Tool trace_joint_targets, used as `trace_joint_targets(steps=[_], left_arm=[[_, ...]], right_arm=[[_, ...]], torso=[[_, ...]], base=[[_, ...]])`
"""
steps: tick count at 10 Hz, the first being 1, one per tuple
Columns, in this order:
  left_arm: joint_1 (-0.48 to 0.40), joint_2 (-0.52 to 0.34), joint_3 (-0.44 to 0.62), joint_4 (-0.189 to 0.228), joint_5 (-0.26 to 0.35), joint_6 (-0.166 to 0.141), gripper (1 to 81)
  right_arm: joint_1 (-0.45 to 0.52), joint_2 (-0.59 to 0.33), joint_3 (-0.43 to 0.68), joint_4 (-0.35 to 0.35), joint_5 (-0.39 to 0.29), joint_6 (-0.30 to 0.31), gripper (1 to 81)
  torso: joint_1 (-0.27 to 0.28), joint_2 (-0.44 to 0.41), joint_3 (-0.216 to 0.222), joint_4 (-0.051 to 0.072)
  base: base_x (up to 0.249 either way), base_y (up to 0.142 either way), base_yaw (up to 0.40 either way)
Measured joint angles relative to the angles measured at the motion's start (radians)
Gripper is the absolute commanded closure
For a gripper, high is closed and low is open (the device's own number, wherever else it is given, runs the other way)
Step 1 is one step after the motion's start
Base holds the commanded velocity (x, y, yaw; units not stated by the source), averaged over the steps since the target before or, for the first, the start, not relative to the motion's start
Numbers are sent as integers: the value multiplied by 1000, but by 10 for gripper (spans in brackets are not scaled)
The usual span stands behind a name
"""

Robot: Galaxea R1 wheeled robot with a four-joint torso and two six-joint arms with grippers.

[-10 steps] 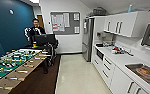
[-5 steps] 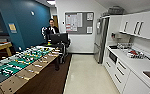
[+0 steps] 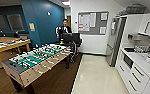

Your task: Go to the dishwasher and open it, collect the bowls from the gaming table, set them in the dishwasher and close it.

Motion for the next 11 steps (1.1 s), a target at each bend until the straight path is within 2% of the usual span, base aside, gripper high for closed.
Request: trace_joint_targets(steps=[11], left_arm=[[-2, 6, -2, 0, -1, 0, 10]], right_arm=[[2, 7, -6, -3, -12, 0, 10]], torso=[[0, 0, 0, 0]], base=[[0, 0, 364]])
